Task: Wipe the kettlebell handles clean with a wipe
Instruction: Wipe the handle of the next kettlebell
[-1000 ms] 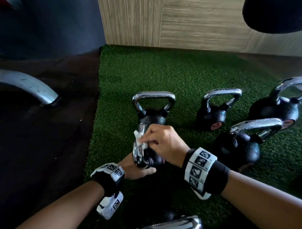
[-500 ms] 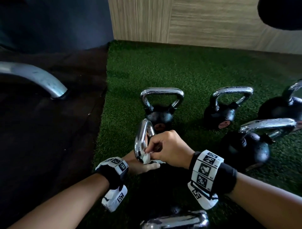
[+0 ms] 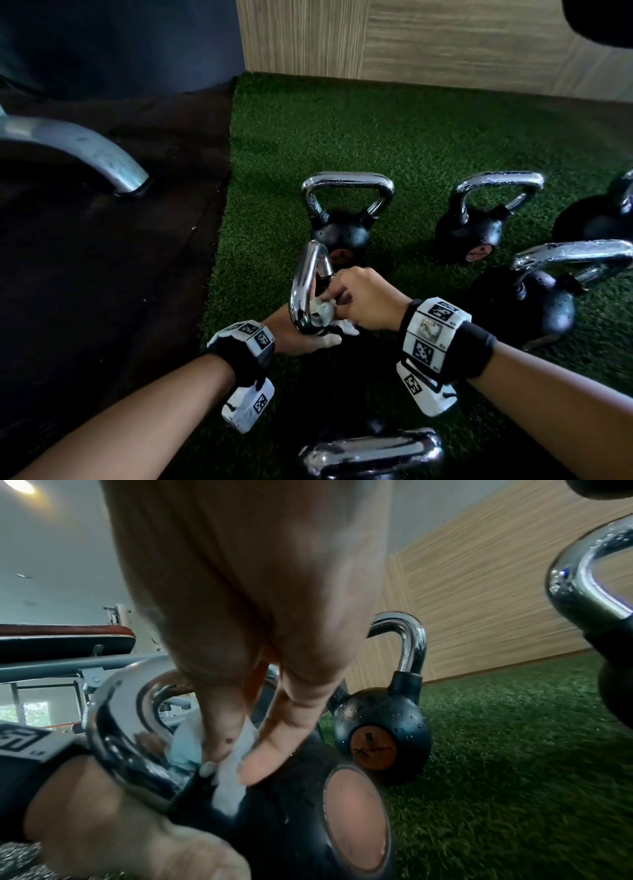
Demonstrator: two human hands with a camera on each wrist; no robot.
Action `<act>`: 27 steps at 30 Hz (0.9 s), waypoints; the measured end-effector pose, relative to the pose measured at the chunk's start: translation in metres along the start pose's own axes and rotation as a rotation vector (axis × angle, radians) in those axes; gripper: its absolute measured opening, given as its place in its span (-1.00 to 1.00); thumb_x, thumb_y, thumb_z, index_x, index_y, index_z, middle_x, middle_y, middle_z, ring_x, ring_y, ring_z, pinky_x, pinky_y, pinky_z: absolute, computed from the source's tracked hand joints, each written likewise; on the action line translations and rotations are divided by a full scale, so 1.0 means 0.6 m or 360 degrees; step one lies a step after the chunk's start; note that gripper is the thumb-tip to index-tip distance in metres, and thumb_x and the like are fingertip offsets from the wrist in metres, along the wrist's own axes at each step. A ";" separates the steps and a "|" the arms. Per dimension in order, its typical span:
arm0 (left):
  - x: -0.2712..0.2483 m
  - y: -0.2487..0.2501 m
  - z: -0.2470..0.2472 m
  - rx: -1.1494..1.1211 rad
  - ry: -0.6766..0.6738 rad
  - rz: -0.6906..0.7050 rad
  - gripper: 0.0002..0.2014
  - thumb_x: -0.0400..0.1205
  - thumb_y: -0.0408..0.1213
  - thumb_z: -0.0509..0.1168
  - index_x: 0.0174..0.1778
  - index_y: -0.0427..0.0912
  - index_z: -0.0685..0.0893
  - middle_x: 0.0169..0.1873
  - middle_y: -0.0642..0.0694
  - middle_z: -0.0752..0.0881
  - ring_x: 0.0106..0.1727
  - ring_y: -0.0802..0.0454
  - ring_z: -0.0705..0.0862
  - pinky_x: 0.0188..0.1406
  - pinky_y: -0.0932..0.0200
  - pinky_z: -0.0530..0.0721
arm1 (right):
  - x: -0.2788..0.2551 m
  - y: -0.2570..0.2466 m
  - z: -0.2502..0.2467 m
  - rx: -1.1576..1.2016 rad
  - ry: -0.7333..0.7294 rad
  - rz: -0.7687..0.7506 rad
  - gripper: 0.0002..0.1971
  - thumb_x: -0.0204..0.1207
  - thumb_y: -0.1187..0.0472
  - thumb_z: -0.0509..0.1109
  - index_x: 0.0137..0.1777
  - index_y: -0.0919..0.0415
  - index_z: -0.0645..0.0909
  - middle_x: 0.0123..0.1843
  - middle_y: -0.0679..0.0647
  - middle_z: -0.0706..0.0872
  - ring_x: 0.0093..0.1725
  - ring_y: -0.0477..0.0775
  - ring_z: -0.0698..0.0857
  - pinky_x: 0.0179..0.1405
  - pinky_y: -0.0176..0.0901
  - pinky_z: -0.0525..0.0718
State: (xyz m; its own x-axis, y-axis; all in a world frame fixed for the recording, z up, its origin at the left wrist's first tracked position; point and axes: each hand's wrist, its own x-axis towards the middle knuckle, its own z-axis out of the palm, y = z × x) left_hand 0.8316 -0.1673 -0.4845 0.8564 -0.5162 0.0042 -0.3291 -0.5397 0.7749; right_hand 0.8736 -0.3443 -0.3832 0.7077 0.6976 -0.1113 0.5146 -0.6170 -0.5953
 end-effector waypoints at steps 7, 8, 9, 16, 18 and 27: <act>-0.007 -0.012 0.004 0.0307 -0.0072 -0.0145 -0.67 0.71 0.08 0.36 0.42 0.34 0.63 0.34 0.44 0.64 0.32 0.75 0.31 0.24 0.87 0.09 | 0.012 -0.018 0.003 0.0043 -0.0230 -0.0247 -0.81 0.47 0.37 0.46 -0.14 0.07 0.84 -0.26 -0.21 0.68 -0.29 -0.30 0.63 -0.31 -0.49 0.50; -0.009 -0.011 0.005 0.0345 -0.0069 -0.0151 -0.65 0.71 0.10 0.35 0.43 0.35 0.59 0.37 0.38 0.63 0.32 0.77 0.28 0.25 0.86 0.08 | 0.013 -0.015 0.003 0.0099 -0.0268 -0.0217 -0.80 0.48 0.38 0.45 -0.13 0.07 0.83 -0.24 -0.18 0.74 -0.29 -0.33 0.65 -0.30 -0.48 0.53; -0.010 -0.011 0.008 0.0379 -0.0056 -0.0151 -0.66 0.70 0.10 0.35 0.42 0.33 0.61 0.36 0.37 0.64 0.30 0.77 0.28 0.28 0.83 0.12 | 0.013 -0.011 0.005 0.0152 -0.0302 -0.0173 -0.79 0.48 0.39 0.44 -0.11 0.06 0.83 -0.24 -0.16 0.78 -0.29 -0.35 0.67 -0.29 -0.47 0.56; -0.008 -0.009 0.010 0.0465 -0.0056 -0.0332 -0.42 0.59 0.35 0.28 0.45 0.13 0.62 0.45 0.17 0.64 0.52 0.17 0.53 0.62 0.16 0.42 | 0.013 0.004 0.020 0.0837 -0.0403 0.0080 -0.84 0.53 0.48 0.46 0.01 0.30 0.82 -0.16 0.08 0.85 -0.32 -0.18 0.73 -0.37 -0.42 0.62; -0.007 -0.006 0.010 0.0439 -0.0089 -0.0416 -0.34 0.55 0.38 0.27 0.36 -0.06 0.65 0.34 0.05 0.70 0.46 0.04 0.60 0.55 0.02 0.49 | 0.008 0.003 0.028 0.1165 -0.0359 0.0177 -0.84 0.56 0.52 0.44 0.09 0.45 0.77 -0.14 0.18 0.84 -0.31 -0.11 0.77 -0.35 -0.41 0.67; 0.002 0.011 0.010 0.0414 0.0150 -0.0241 -0.79 0.61 0.00 0.51 0.00 0.01 0.69 -0.15 0.38 0.57 0.09 0.40 0.49 0.40 0.38 0.40 | 0.022 0.005 0.031 0.1389 0.0013 0.0391 -0.80 0.36 0.58 0.56 -0.18 0.28 0.75 -0.17 0.27 0.80 -0.14 0.26 0.76 0.09 0.27 0.74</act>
State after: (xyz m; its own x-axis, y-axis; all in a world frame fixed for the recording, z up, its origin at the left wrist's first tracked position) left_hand 0.8280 -0.1754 -0.4835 0.9325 -0.3597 -0.0311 -0.2753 -0.7639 0.5836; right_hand 0.8754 -0.3301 -0.4014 0.7544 0.5779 -0.3113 -0.1990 -0.2506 -0.9474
